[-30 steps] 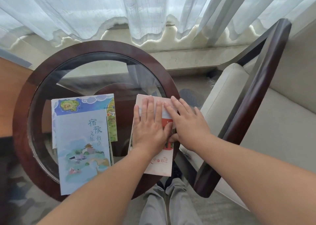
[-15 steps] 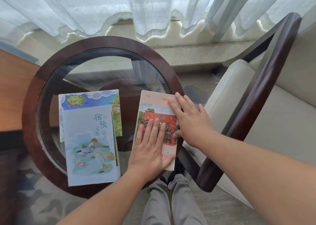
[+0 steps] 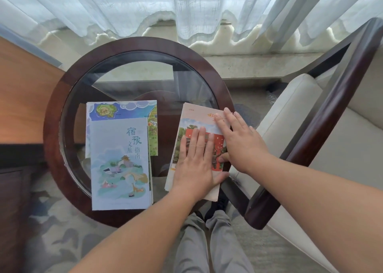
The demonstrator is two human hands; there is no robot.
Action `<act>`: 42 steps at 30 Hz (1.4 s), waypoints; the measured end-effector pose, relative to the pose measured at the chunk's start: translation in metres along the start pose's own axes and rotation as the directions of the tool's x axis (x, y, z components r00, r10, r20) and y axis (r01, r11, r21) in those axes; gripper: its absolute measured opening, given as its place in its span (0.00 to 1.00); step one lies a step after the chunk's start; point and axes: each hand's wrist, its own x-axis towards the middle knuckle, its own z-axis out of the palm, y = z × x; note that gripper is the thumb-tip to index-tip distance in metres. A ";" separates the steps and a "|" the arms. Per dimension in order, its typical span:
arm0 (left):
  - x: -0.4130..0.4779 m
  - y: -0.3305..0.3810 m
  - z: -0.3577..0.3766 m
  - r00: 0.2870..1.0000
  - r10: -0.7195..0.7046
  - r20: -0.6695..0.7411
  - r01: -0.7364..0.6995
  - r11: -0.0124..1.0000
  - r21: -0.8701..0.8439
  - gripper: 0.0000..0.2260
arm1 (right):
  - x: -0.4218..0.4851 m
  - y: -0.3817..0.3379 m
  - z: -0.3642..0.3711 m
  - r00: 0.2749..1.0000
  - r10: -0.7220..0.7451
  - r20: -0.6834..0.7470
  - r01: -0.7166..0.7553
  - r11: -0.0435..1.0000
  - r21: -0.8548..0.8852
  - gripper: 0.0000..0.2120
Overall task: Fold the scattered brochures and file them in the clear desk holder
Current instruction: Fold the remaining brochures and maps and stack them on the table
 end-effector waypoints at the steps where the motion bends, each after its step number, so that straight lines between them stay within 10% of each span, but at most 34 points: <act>1: -0.008 -0.001 0.003 1.000 0.019 0.012 -0.019 1.000 0.015 0.45 | 0.000 0.001 0.000 1.000 0.000 0.000 0.000 1.000 -0.003 0.56; 14: -0.079 -0.010 0.006 0.985 0.058 0.161 -0.053 0.998 -0.040 0.35 | -0.003 -0.004 -0.002 1.000 0.022 0.006 -0.021 1.000 -0.006 0.56; 21: -0.071 -0.014 -0.039 0.983 -0.183 -0.035 0.143 0.862 -0.487 0.18 | -0.017 -0.025 -0.010 0.990 0.116 -0.082 -0.103 0.983 0.150 0.48; 23: -0.056 -0.019 -0.051 0.930 -0.362 -0.056 0.276 0.793 -0.543 0.20 | -0.025 -0.032 -0.011 0.965 0.240 -0.104 -0.180 0.898 0.402 0.41; 26: -0.027 -0.025 -0.065 0.811 -0.555 0.184 0.541 0.592 -0.598 0.24 | -0.032 -0.043 -0.013 0.879 0.425 0.217 -0.421 0.476 0.772 0.27; 30: -0.001 -0.027 -0.071 0.679 -0.628 0.380 0.709 0.428 -0.561 0.21 | -0.025 -0.046 -0.014 0.816 0.402 0.415 -0.503 0.140 0.853 0.19; 42: 0.002 -0.025 -0.070 0.564 -0.699 0.439 0.784 0.286 -0.551 0.14 | -0.018 -0.040 -0.016 0.823 0.385 0.417 -0.477 0.072 0.876 0.15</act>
